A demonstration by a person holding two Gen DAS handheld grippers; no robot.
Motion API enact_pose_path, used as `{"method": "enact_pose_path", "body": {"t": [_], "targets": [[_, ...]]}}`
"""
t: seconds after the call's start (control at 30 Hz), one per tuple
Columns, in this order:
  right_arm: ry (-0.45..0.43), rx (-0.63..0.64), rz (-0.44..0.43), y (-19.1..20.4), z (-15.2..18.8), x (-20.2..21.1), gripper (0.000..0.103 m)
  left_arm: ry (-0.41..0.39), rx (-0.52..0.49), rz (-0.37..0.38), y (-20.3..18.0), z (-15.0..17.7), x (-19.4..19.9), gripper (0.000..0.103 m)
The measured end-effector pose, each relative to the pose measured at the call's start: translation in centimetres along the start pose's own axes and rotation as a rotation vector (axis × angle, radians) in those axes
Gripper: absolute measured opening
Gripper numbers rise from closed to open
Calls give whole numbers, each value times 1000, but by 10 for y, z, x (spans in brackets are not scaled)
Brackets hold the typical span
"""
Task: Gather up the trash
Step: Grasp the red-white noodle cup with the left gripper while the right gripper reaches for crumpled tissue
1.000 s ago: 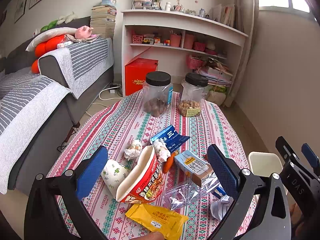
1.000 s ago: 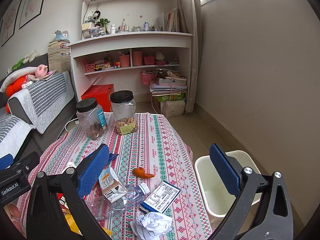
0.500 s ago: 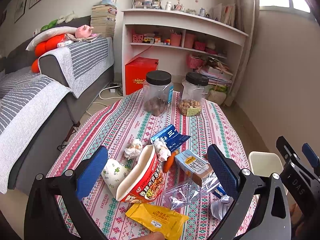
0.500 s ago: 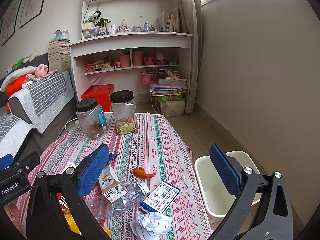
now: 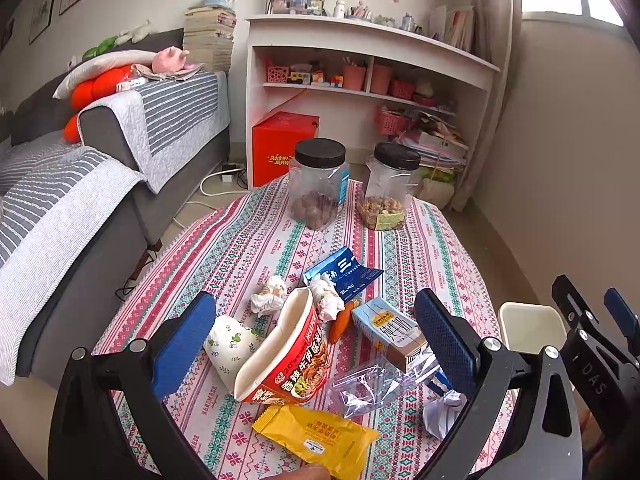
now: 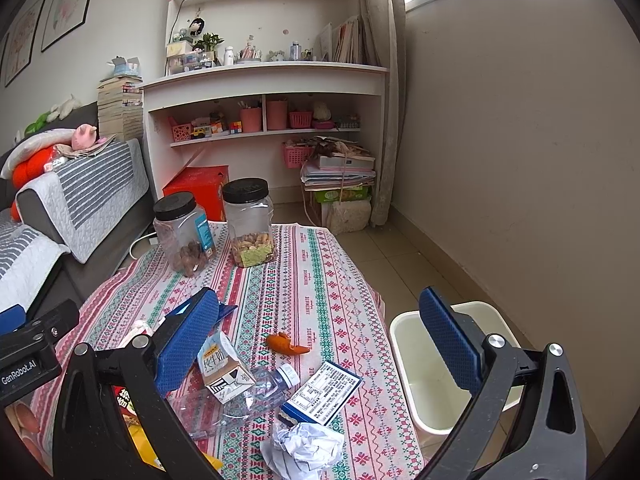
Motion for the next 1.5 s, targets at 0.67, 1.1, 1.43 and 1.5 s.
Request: {"method": "enact_pose_path", "body": {"t": [0.67, 1.1, 1.43, 1.5], "targets": [[230, -88, -82, -25, 15, -28, 96, 408, 240, 56, 86, 34, -58, 96], [433, -53, -183, -23, 47, -46, 96, 534, 68, 44, 49, 51, -117, 96], [570, 267, -336, 7, 109, -46, 96, 654, -71, 68, 31, 85, -135, 41], [582, 298, -345, 11, 117, -48, 96, 654, -84, 78, 28, 85, -131, 30]]}}
Point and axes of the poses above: each gripper's, at about its wrist camera, not at the fingertips, and x roughly against the way its jaws point, y to its left, z to its underside, the point moved 7 cm from there along -x, roughly the way its jaws point, and after that the axes turned 5 degrees about z, right-handed, at the moved point
